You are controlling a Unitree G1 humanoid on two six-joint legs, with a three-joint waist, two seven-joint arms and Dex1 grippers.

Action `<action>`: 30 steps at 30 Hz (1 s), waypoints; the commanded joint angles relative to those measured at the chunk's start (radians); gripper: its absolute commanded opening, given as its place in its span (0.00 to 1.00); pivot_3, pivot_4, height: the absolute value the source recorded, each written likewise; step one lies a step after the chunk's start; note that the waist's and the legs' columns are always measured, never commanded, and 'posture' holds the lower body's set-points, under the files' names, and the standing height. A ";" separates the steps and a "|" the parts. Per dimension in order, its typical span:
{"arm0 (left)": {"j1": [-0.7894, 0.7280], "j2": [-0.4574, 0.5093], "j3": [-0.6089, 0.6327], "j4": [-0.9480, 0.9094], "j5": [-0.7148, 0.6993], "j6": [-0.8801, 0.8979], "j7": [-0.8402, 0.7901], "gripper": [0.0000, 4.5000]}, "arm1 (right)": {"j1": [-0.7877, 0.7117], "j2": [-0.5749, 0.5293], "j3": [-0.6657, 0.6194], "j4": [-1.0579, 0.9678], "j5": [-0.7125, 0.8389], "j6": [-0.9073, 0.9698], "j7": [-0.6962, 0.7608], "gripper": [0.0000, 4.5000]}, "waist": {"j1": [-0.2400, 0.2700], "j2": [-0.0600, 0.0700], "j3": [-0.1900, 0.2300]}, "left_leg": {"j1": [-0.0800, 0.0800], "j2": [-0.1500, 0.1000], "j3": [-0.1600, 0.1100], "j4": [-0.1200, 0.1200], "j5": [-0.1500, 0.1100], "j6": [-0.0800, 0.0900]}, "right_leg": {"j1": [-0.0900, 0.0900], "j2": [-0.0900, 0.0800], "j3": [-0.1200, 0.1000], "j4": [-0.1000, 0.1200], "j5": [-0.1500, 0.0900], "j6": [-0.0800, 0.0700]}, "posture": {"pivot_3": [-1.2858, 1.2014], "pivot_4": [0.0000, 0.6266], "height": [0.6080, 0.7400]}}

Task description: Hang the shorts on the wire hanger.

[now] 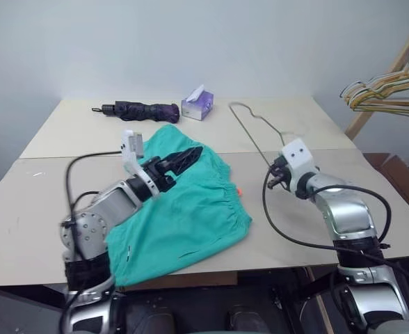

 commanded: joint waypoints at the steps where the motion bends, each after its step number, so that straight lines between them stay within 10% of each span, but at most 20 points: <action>1: -0.039 -0.014 0.010 0.014 -0.105 -0.034 0.100 1.00 | 0.025 -0.006 0.029 -0.143 0.013 -0.074 0.023 0.00 | 0.001 0.000 0.000 | 0.001 0.000 0.000 0.000 0.000 0.000 | 0.001 0.000 0.000 0.000 0.000 0.000 | 0.53 0.00 1.00; 15: -0.095 0.007 -0.051 0.049 -0.106 -0.115 0.076 1.00 | 0.118 -0.016 0.061 -0.341 0.123 -0.187 0.138 0.00 | 0.001 0.000 0.000 | 0.006 -0.001 -0.002 0.000 0.000 0.000 | 0.010 0.000 -0.003 -0.006 0.000 -0.001 | 0.53 0.00 1.00; 30: -0.092 0.020 -0.085 0.084 -0.058 -0.159 0.072 0.04 | 0.120 -0.041 0.083 -0.330 0.104 -0.194 0.123 0.00 | 0.001 0.000 0.000 | 0.005 -0.001 -0.003 -0.001 0.000 0.000 | 0.011 0.001 -0.003 -0.010 0.000 -0.001 | 0.52 0.00 1.00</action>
